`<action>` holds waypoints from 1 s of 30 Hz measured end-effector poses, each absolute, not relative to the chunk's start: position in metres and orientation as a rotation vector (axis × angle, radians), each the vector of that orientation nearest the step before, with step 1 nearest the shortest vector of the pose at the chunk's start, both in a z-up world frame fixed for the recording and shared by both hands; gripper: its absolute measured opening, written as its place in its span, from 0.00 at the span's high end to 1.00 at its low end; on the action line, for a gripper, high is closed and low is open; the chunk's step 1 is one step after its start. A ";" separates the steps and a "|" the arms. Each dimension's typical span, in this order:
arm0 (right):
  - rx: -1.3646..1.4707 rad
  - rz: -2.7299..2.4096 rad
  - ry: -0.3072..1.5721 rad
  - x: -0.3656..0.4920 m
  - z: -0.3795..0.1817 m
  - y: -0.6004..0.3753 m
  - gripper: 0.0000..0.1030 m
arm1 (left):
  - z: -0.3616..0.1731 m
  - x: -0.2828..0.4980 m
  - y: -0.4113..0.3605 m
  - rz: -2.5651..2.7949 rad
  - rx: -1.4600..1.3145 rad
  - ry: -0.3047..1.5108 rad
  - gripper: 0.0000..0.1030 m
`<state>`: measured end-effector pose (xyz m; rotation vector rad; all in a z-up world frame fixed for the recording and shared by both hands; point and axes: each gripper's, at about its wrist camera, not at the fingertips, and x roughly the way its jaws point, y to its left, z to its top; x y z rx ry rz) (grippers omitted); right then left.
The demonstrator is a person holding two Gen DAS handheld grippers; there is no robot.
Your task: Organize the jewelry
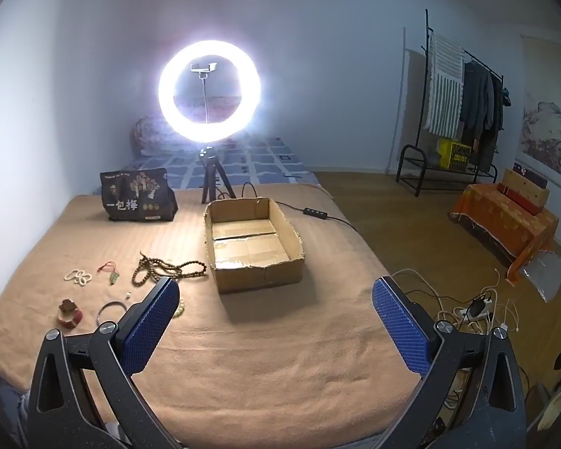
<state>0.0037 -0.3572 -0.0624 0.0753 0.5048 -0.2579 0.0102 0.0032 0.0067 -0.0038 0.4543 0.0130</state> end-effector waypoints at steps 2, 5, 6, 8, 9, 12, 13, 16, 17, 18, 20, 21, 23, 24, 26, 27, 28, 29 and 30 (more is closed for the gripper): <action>0.074 -0.258 0.504 0.005 -0.062 -0.357 0.00 | 0.007 0.011 0.003 0.013 -0.005 0.454 0.00; 0.069 -0.258 0.501 0.007 -0.063 -0.356 0.00 | 0.007 0.012 0.003 0.013 -0.008 0.454 0.00; 0.067 -0.257 0.500 0.008 -0.063 -0.355 0.00 | 0.007 0.012 0.003 0.014 -0.007 0.455 0.00; 0.066 -0.254 0.497 0.007 -0.063 -0.353 0.00 | 0.005 0.010 0.004 0.013 -0.010 0.452 0.00; 0.066 -0.253 0.496 0.006 -0.062 -0.354 0.00 | 0.004 0.009 0.004 0.014 -0.010 0.451 0.00; 0.063 -0.252 0.494 0.006 -0.061 -0.353 0.00 | 0.004 0.009 0.004 0.015 -0.010 0.449 0.00; 0.062 -0.251 0.494 0.006 -0.061 -0.352 0.00 | 0.004 0.009 0.004 0.015 -0.012 0.449 0.00; 0.058 -0.249 0.496 0.006 -0.060 -0.351 0.00 | 0.005 0.009 0.005 0.017 -0.014 0.448 0.00; 0.058 -0.250 0.496 0.006 -0.060 -0.351 0.00 | 0.006 0.011 0.005 0.018 -0.013 0.449 0.00; 0.059 -0.250 0.497 0.006 -0.060 -0.351 0.00 | 0.006 0.011 0.005 0.018 -0.013 0.449 0.00; 0.058 -0.249 0.497 0.006 -0.059 -0.350 0.00 | 0.006 0.011 0.005 0.020 -0.015 0.449 0.00; 0.057 -0.250 0.497 0.007 -0.059 -0.350 0.00 | 0.006 0.011 0.005 0.020 -0.016 0.449 0.00; 0.057 -0.249 0.496 0.007 -0.059 -0.350 0.00 | 0.006 0.012 0.005 0.020 -0.018 0.449 0.00; 0.055 -0.249 0.496 0.007 -0.059 -0.349 0.00 | 0.007 0.011 0.006 0.020 -0.015 0.448 0.00; 0.052 -0.250 0.496 0.008 -0.058 -0.348 0.00 | 0.008 0.012 0.006 0.020 -0.016 0.446 0.00; 0.051 -0.249 0.496 0.008 -0.058 -0.348 0.00 | 0.008 0.012 0.005 0.020 -0.015 0.445 0.00; 0.050 -0.248 0.497 0.008 -0.058 -0.347 0.00 | 0.008 0.013 0.005 0.020 -0.014 0.444 0.00; 0.050 -0.247 0.497 0.009 -0.057 -0.347 0.00 | 0.008 0.014 0.005 0.019 -0.013 0.444 0.00; 0.049 -0.246 0.498 0.009 -0.057 -0.347 0.00 | 0.009 0.012 0.006 0.021 -0.016 0.444 0.00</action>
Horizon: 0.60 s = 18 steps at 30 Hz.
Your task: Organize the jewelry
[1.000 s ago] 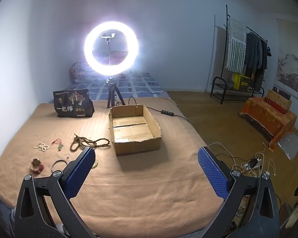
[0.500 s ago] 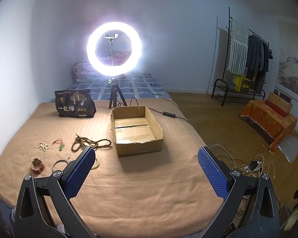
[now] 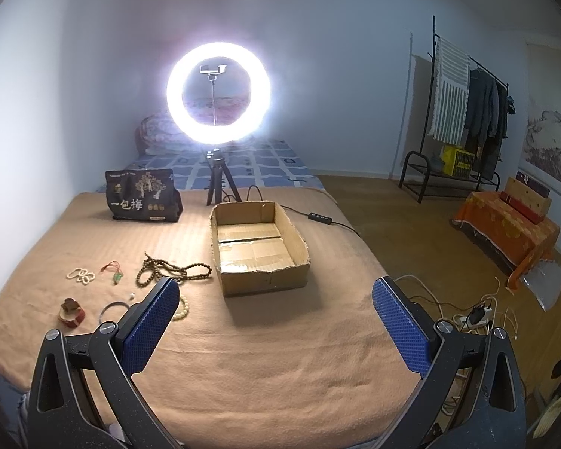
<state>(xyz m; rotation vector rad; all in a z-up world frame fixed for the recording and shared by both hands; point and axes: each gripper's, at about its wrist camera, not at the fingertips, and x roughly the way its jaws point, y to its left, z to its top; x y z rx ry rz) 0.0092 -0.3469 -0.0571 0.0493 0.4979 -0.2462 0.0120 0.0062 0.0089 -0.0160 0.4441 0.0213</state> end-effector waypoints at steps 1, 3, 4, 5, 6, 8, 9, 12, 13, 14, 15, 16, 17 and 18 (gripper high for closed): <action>0.049 -0.245 0.499 0.009 -0.057 -0.347 0.00 | 0.009 0.012 0.006 0.021 -0.017 0.444 0.00; 0.049 -0.244 0.499 0.009 -0.057 -0.347 0.00 | 0.009 0.014 0.006 0.022 -0.019 0.445 0.00; 0.048 -0.243 0.500 0.009 -0.057 -0.347 0.00 | 0.009 0.015 0.006 0.022 -0.020 0.445 0.00; 0.047 -0.243 0.500 0.009 -0.057 -0.346 0.00 | 0.010 0.014 0.006 0.022 -0.020 0.444 0.00; 0.046 -0.243 0.500 0.009 -0.057 -0.346 0.00 | 0.010 0.011 0.005 0.022 -0.018 0.442 0.00; 0.046 -0.243 0.500 0.009 -0.057 -0.346 0.00 | 0.010 0.011 0.006 0.022 -0.016 0.441 0.00; 0.046 -0.244 0.500 0.009 -0.057 -0.346 0.00 | 0.010 0.011 0.006 0.023 -0.016 0.440 0.00; 0.047 -0.243 0.500 0.009 -0.057 -0.346 0.00 | 0.012 0.012 0.006 0.023 -0.015 0.440 0.00; 0.048 -0.244 0.501 0.009 -0.057 -0.346 0.00 | 0.012 0.012 0.006 0.023 -0.014 0.439 0.00; 0.048 -0.244 0.501 0.009 -0.057 -0.346 0.00 | 0.012 0.012 0.007 0.023 -0.015 0.440 0.00; 0.047 -0.243 0.501 0.009 -0.057 -0.346 0.00 | 0.012 0.012 0.007 0.023 -0.016 0.440 0.00; 0.047 -0.242 0.501 0.009 -0.057 -0.346 0.00 | 0.012 0.012 0.007 0.023 -0.017 0.440 0.00; 0.046 -0.243 0.500 0.009 -0.057 -0.346 0.00 | 0.012 0.012 0.007 0.022 -0.017 0.440 0.00; 0.046 -0.243 0.500 0.009 -0.057 -0.346 0.00 | 0.012 0.012 0.007 0.023 -0.017 0.440 0.00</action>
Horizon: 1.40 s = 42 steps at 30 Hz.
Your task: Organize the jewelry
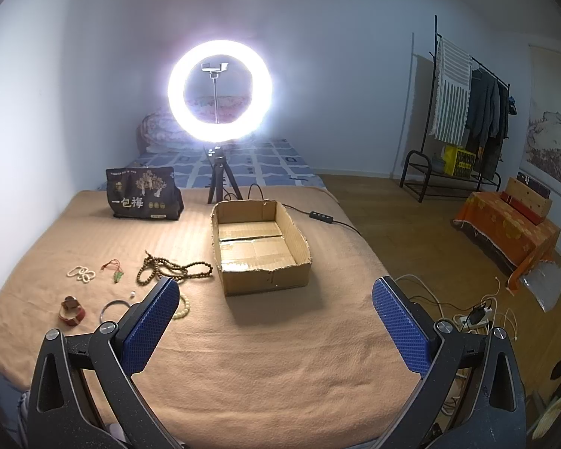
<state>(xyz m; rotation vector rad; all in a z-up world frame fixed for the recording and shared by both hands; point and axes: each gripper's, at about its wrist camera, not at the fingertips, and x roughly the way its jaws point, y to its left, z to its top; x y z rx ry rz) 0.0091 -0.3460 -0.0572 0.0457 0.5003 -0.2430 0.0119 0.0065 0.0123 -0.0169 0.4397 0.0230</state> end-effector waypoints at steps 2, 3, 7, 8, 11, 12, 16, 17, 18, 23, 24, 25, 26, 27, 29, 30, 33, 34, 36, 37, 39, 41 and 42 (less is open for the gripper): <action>0.046 -0.243 0.501 0.009 -0.057 -0.346 0.00 | 0.012 0.012 0.006 0.024 -0.016 0.439 0.00; 0.047 -0.244 0.501 0.009 -0.057 -0.346 0.00 | 0.012 0.012 0.007 0.024 -0.016 0.439 0.00; 0.047 -0.244 0.501 0.009 -0.057 -0.346 0.00 | 0.012 0.012 0.007 0.023 -0.016 0.439 0.00; 0.047 -0.245 0.501 0.009 -0.057 -0.346 0.00 | 0.011 0.011 0.007 0.023 -0.016 0.439 0.00; 0.048 -0.244 0.501 0.009 -0.057 -0.347 0.00 | 0.011 0.011 0.007 0.023 -0.017 0.439 0.00; 0.048 -0.243 0.501 0.009 -0.057 -0.346 0.00 | 0.011 0.011 0.007 0.023 -0.018 0.440 0.00; 0.046 -0.243 0.502 0.009 -0.058 -0.346 0.00 | 0.010 0.010 0.006 0.023 -0.015 0.440 0.00; 0.046 -0.243 0.503 0.010 -0.058 -0.346 0.00 | 0.010 0.010 0.007 0.023 -0.015 0.440 0.00; 0.045 -0.243 0.505 0.010 -0.058 -0.347 0.00 | 0.011 0.010 0.007 0.023 -0.015 0.442 0.00; 0.041 -0.241 0.514 0.015 -0.060 -0.345 0.00 | 0.010 0.017 0.007 0.023 -0.015 0.455 0.00; 0.039 -0.240 0.516 0.016 -0.061 -0.344 0.00 | 0.010 0.019 0.007 0.024 -0.015 0.458 0.00; 0.038 -0.239 0.518 0.017 -0.061 -0.344 0.00 | 0.009 0.021 0.007 0.024 -0.015 0.461 0.00; 0.037 -0.238 0.520 0.018 -0.062 -0.344 0.00 | 0.007 0.021 0.008 0.024 -0.015 0.464 0.00; 0.036 -0.236 0.523 0.021 -0.063 -0.343 0.00 | 0.006 0.023 0.009 0.026 -0.014 0.467 0.00; 0.032 -0.233 0.528 0.024 -0.064 -0.341 0.00 | 0.001 0.028 0.011 0.031 -0.013 0.476 0.00; 0.030 -0.231 0.530 0.026 -0.065 -0.341 0.00 | -0.002 0.031 0.013 0.035 -0.014 0.482 0.00; 0.018 -0.223 0.534 0.032 -0.067 -0.337 0.00 | -0.009 0.040 0.019 0.054 -0.016 0.499 0.00; 0.010 -0.221 0.535 0.035 -0.068 -0.336 0.00 | -0.012 0.042 0.021 0.060 -0.016 0.504 0.00; -0.008 -0.218 0.536 0.041 -0.071 -0.333 0.00 | -0.018 0.049 0.025 0.074 -0.010 0.512 0.00; -0.017 -0.209 0.537 0.046 -0.073 -0.331 0.00 | -0.022 0.051 0.028 0.081 -0.007 0.517 0.00; -0.025 -0.178 0.543 0.053 -0.077 -0.329 0.00 | -0.030 0.059 0.034 0.096 0.002 0.533 0.00; -0.027 -0.131 0.550 0.062 -0.082 -0.326 0.00 | -0.040 0.066 0.040 0.105 0.006 0.558 0.00; -0.029 -0.113 0.553 0.065 -0.085 -0.325 0.00 | -0.046 0.070 0.043 0.105 0.005 0.573 0.00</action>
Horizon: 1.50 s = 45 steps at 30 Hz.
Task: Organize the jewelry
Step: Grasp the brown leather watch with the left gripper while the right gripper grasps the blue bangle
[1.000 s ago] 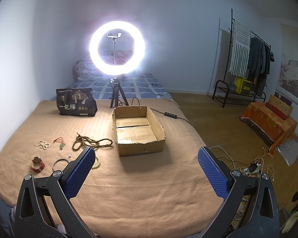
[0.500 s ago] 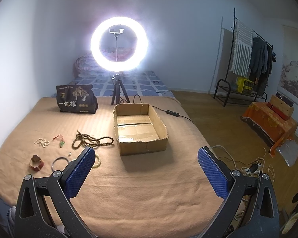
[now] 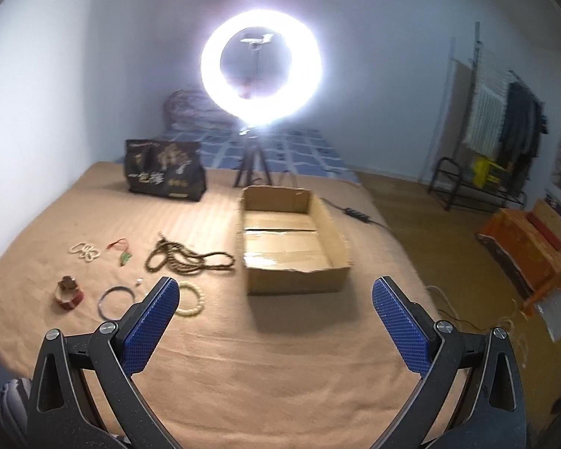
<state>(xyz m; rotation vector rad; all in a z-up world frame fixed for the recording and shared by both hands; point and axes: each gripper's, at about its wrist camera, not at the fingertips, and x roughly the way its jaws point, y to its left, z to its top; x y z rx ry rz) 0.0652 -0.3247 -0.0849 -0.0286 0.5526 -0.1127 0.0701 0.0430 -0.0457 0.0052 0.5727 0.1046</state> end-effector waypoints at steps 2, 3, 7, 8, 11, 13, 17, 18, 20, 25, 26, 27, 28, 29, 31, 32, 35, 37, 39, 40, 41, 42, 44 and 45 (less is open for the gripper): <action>-0.039 -0.069 0.564 0.075 -0.092 -0.321 0.00 | -0.058 0.079 0.050 0.098 0.002 0.610 0.00; -0.044 -0.056 0.573 0.079 -0.095 -0.318 0.00 | -0.064 0.084 0.053 0.090 0.003 0.630 0.00; -0.050 0.027 0.620 0.096 -0.111 -0.309 0.00 | -0.090 0.099 0.060 0.069 0.007 0.696 0.00; -0.046 0.048 0.631 0.099 -0.115 -0.307 0.00 | -0.097 0.102 0.060 0.062 0.007 0.709 0.00; -0.043 0.098 0.658 0.111 -0.125 -0.300 0.00 | -0.116 0.111 0.060 0.041 -0.001 0.750 0.00; -0.042 0.121 0.671 0.118 -0.131 -0.296 0.00 | -0.126 0.117 0.060 0.025 -0.008 0.774 0.00; -0.038 0.169 0.706 0.134 -0.145 -0.286 0.00 | -0.144 0.130 0.059 -0.010 -0.043 0.828 0.10; -0.041 0.170 0.715 0.137 -0.149 -0.285 0.00 | -0.149 0.133 0.058 -0.017 -0.053 0.839 0.11; -0.051 0.179 0.741 0.145 -0.159 -0.280 0.00 | -0.156 0.139 0.058 -0.023 -0.068 0.861 0.14; -0.056 0.204 0.811 0.164 -0.180 -0.273 0.00 | -0.175 0.154 0.059 -0.040 -0.105 0.916 0.26; -0.040 0.224 0.826 0.168 -0.183 -0.271 0.00 | -0.179 0.156 0.059 -0.042 -0.111 0.925 0.26; -0.025 0.243 0.836 0.171 -0.184 -0.269 0.00 | -0.183 0.159 0.058 -0.045 -0.116 0.933 0.26; -0.011 0.272 0.845 0.174 -0.186 -0.266 0.00 | -0.185 0.161 0.057 -0.048 -0.116 0.938 0.28; -0.004 0.304 0.850 0.176 -0.187 -0.261 0.00 | -0.188 0.163 0.056 -0.049 -0.113 0.942 0.30; -0.020 0.346 0.848 0.181 -0.189 -0.248 0.01 | -0.194 0.167 0.053 -0.056 -0.107 0.950 0.32; -0.031 0.371 0.846 0.182 -0.190 -0.242 0.01 | -0.196 0.169 0.051 -0.061 -0.107 0.954 0.34; -0.070 0.446 0.846 0.184 -0.194 -0.221 0.01 | -0.204 0.175 0.047 -0.084 -0.115 0.974 0.37; -0.090 0.495 0.844 0.184 -0.198 -0.209 0.01 | -0.209 0.180 0.046 -0.098 -0.128 0.988 0.41; -0.114 0.530 0.849 0.184 -0.203 -0.199 0.01 | -0.215 0.185 0.044 -0.104 -0.136 1.006 0.48; -0.126 0.540 0.854 0.184 -0.207 -0.193 0.01 | -0.219 0.188 0.044 -0.107 -0.145 1.017 0.51; -0.136 0.549 0.862 0.186 -0.211 -0.188 0.02 | -0.221 0.190 0.044 -0.111 -0.158 1.024 0.52; -0.139 0.555 0.869 0.186 -0.213 -0.185 0.04 | -0.224 0.193 0.045 -0.114 -0.171 1.033 0.52; -0.145 0.560 0.884 0.189 -0.219 -0.179 0.04 | -0.229 0.197 0.045 -0.117 -0.193 1.046 0.59; -0.150 0.557 0.889 0.191 -0.221 -0.177 0.04 | -0.231 0.199 0.046 -0.118 -0.206 1.054 0.61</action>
